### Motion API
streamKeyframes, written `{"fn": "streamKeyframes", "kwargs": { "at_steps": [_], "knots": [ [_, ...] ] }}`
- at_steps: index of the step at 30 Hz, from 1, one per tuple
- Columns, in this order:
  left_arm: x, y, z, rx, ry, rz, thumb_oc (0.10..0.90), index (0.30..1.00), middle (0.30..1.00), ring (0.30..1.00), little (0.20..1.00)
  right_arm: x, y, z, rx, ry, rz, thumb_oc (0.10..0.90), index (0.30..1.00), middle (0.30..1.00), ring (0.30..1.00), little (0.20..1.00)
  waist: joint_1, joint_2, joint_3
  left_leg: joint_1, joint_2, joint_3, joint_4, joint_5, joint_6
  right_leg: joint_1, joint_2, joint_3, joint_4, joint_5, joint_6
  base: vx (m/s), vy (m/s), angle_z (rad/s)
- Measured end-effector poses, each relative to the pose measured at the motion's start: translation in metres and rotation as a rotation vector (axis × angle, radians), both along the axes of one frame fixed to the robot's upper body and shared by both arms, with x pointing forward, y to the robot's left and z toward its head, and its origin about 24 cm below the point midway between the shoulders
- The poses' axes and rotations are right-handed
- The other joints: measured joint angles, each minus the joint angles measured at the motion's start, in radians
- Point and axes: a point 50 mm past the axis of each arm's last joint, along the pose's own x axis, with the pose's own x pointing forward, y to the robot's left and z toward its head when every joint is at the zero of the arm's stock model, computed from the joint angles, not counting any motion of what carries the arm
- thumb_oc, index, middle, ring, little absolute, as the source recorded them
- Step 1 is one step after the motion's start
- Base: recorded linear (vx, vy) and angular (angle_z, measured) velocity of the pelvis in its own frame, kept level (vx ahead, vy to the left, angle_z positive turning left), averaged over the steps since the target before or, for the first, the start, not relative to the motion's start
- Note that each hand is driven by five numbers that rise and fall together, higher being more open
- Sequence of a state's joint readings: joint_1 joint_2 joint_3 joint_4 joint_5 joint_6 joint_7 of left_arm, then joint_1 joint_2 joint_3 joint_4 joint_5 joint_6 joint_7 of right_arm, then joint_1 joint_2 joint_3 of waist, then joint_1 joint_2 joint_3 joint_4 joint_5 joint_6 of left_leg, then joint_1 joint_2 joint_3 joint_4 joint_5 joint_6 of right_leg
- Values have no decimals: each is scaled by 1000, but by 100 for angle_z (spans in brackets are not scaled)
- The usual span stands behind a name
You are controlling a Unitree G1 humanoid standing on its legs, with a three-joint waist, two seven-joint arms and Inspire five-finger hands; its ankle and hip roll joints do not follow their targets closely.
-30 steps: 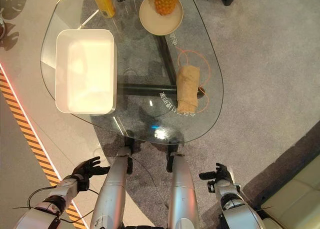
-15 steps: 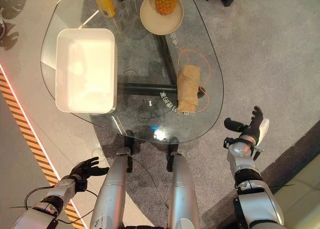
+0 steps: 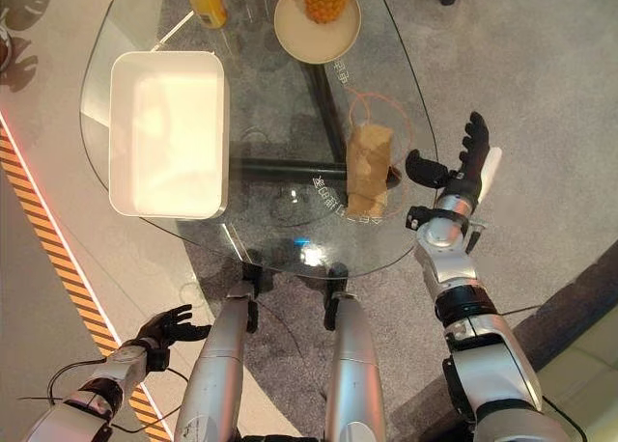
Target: Wipe the table with a cloth and put it in the basket.
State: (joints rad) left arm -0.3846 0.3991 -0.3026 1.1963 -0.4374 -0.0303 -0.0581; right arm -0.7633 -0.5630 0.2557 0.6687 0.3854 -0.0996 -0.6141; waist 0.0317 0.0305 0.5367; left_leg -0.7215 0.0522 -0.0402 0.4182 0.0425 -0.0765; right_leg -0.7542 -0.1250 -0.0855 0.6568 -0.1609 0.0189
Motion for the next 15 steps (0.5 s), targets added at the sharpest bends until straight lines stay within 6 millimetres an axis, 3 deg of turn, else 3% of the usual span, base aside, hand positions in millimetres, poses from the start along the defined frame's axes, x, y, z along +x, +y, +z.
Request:
{"fn": "streamKeyframes", "kwargs": {
  "at_steps": [15],
  "knots": [
    [-1, -3, -1, -4, 4, -5, 800, 900, 900, 900, 900, 15, 29, 1, -87, 128, 44, 800, 900, 900, 900, 900, 38, 6, 2, 25, -9, -1, 0, 4, 4, 16, -18, -17, 28, -18, -15, 17, 11, 3]
  ]
}}
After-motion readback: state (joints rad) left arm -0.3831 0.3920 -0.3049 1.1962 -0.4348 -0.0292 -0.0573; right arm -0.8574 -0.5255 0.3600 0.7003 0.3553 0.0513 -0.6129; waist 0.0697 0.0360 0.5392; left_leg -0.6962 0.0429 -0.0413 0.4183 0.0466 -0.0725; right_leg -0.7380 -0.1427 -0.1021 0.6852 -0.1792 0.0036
